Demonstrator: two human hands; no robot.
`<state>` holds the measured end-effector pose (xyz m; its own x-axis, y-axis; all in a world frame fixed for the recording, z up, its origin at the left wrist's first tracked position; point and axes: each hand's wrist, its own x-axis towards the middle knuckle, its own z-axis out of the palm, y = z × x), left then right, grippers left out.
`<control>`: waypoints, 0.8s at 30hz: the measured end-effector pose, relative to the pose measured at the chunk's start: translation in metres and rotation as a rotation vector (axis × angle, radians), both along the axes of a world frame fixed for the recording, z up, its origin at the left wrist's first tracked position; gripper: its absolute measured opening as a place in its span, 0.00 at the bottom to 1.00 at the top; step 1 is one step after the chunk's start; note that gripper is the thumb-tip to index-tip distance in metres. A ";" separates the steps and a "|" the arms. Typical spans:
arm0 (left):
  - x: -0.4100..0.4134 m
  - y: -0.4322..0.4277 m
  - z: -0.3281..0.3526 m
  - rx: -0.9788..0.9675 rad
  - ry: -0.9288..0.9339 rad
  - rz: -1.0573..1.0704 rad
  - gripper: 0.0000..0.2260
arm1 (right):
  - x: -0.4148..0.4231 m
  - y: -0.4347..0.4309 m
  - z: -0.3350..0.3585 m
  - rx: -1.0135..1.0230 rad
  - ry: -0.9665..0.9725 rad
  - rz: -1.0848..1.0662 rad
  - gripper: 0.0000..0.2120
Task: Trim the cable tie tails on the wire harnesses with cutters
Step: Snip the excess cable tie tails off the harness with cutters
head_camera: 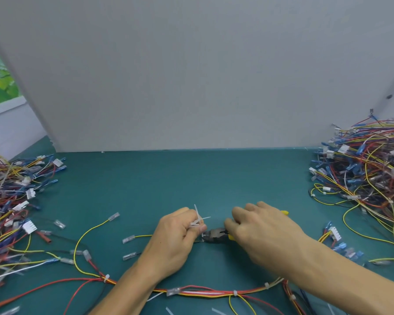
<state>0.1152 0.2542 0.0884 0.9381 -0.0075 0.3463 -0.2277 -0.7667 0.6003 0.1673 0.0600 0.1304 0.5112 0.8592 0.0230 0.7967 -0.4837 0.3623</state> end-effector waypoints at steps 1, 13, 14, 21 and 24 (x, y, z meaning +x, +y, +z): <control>0.000 0.000 0.000 -0.004 -0.002 0.002 0.09 | -0.003 -0.001 -0.001 0.011 -0.039 0.018 0.03; 0.000 -0.002 0.005 -0.082 -0.016 0.036 0.13 | 0.002 -0.006 -0.017 0.137 -0.214 0.138 0.06; 0.000 -0.002 0.005 -0.081 -0.016 0.038 0.13 | 0.003 -0.006 -0.018 0.145 -0.217 0.145 0.06; 0.001 -0.002 0.004 -0.090 -0.018 0.040 0.11 | 0.005 -0.006 -0.023 0.159 -0.219 0.143 0.07; 0.001 -0.001 0.004 -0.079 -0.017 0.042 0.10 | 0.006 -0.005 -0.022 0.148 -0.219 0.156 0.06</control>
<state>0.1161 0.2529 0.0923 0.9309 0.0597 0.3602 -0.2070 -0.7264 0.6554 0.1730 0.0548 0.1088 0.3426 0.9059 0.2490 0.7762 -0.4222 0.4682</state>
